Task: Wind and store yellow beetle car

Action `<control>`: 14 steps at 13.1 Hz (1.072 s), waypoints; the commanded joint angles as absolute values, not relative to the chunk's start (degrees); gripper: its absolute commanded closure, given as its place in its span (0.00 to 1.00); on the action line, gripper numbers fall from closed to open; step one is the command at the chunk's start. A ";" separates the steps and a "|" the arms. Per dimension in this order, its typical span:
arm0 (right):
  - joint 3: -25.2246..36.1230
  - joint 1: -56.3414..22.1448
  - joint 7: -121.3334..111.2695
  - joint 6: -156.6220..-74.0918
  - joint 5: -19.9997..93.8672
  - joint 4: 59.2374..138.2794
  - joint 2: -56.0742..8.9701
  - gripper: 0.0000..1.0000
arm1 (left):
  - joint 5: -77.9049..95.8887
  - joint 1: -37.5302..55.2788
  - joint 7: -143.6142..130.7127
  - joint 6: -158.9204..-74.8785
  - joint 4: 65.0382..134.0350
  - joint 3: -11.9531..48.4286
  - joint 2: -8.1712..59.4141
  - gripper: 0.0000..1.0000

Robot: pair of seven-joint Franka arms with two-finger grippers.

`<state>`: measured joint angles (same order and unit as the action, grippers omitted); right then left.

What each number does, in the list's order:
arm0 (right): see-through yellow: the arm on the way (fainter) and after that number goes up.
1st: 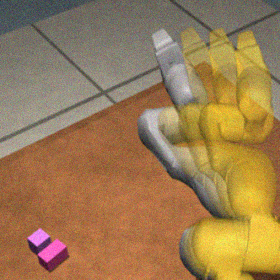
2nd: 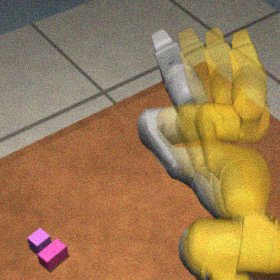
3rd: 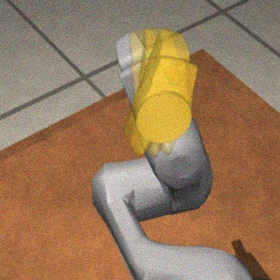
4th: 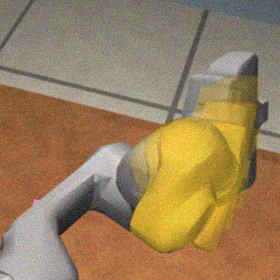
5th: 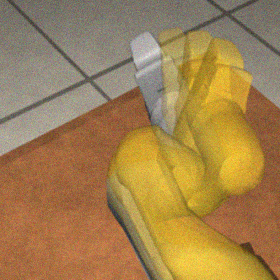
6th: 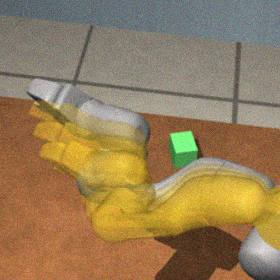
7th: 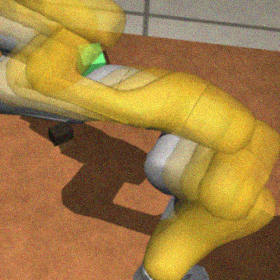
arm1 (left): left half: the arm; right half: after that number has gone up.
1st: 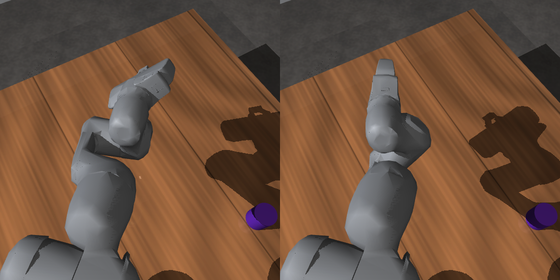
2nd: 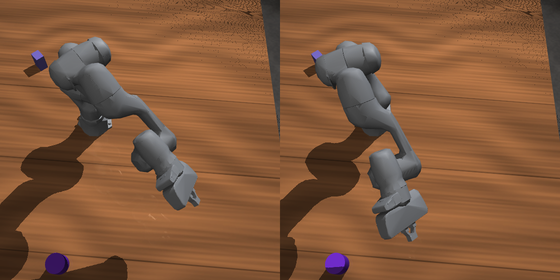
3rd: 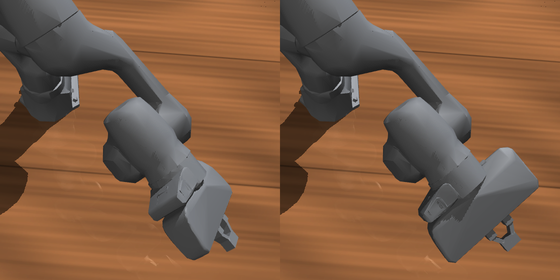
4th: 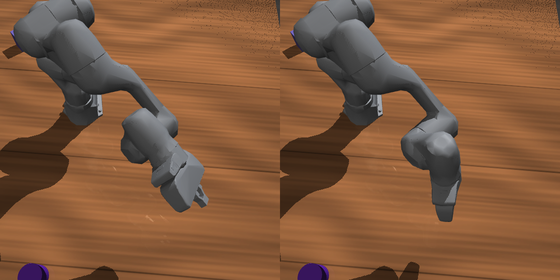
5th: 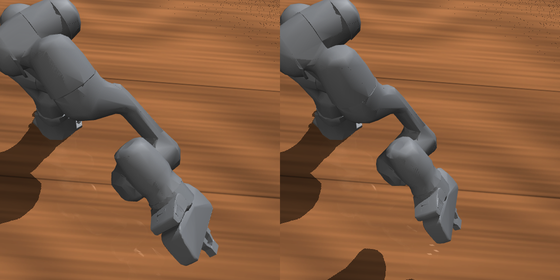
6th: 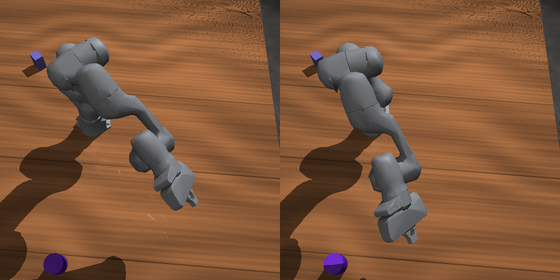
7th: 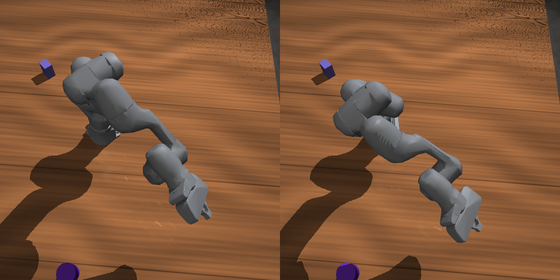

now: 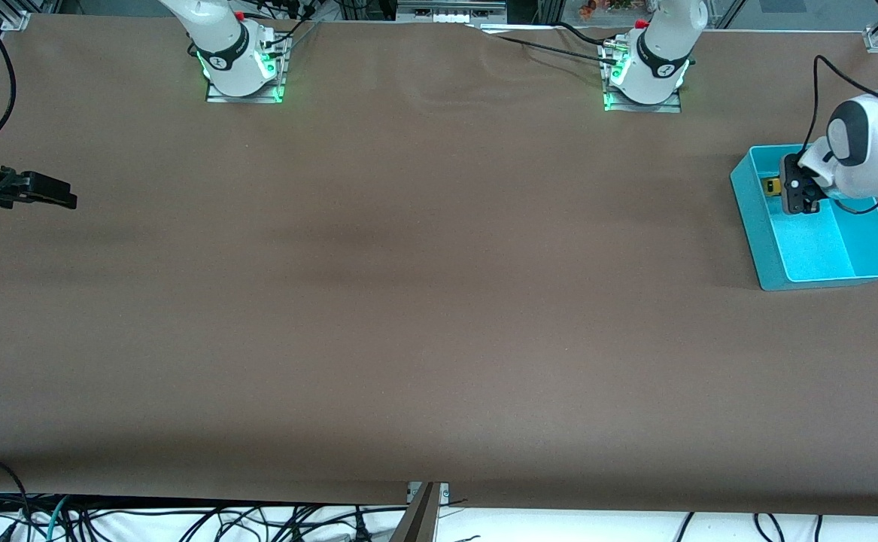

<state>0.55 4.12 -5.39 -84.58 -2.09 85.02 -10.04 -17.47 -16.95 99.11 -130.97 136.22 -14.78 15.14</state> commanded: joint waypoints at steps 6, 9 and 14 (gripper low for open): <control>0.35 4.48 -5.10 -84.81 -1.23 85.25 -9.67 0.00 | -16.96 -16.79 96.77 -123.34 135.00 -15.21 9.35 0.00; 0.35 4.57 -5.10 -84.81 -1.23 85.25 -9.67 0.00 | -13.38 -16.09 96.07 -120.33 134.21 -15.21 1.34 0.00; 0.35 4.57 -5.10 -84.81 -1.23 85.25 -9.67 0.00 | -7.05 -10.64 79.15 -108.32 121.68 -10.65 0.86 0.00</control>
<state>0.55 4.15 -5.39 -84.60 -2.09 85.02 -10.04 -9.60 -12.06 86.16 -114.22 128.71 -13.15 -1.69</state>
